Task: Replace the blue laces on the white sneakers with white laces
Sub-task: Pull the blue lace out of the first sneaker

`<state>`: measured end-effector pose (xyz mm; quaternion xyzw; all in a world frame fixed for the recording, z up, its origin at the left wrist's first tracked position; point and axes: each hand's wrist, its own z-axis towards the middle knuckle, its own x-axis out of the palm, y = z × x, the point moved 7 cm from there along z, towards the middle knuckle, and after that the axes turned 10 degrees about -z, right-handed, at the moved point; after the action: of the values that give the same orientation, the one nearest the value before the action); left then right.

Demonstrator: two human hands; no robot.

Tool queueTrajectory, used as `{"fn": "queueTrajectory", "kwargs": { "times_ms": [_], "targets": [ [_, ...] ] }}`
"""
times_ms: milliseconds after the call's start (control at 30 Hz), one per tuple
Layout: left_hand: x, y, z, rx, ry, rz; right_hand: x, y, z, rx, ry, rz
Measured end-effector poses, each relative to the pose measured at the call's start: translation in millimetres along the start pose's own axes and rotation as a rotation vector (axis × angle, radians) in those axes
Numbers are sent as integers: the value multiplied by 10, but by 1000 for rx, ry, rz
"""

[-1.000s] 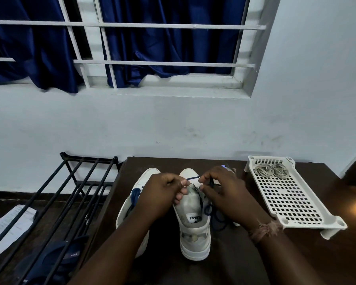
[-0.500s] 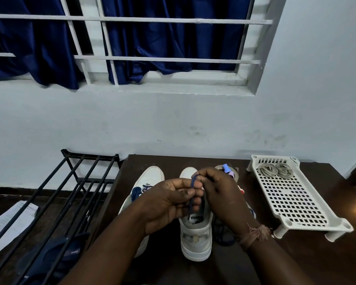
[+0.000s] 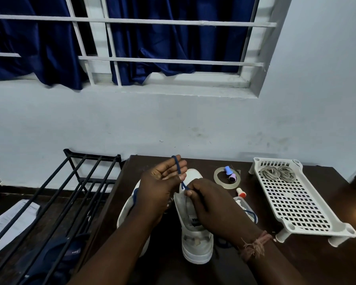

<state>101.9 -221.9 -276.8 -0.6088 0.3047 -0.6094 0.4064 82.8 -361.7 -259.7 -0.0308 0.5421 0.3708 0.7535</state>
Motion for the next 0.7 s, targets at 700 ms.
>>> {"fn": "queueTrajectory", "kwargs": {
  "times_ms": [700],
  "targets": [
    [351,254,-165,-218,396,141,-497,-440,-18,326,-375,330]
  ]
}}
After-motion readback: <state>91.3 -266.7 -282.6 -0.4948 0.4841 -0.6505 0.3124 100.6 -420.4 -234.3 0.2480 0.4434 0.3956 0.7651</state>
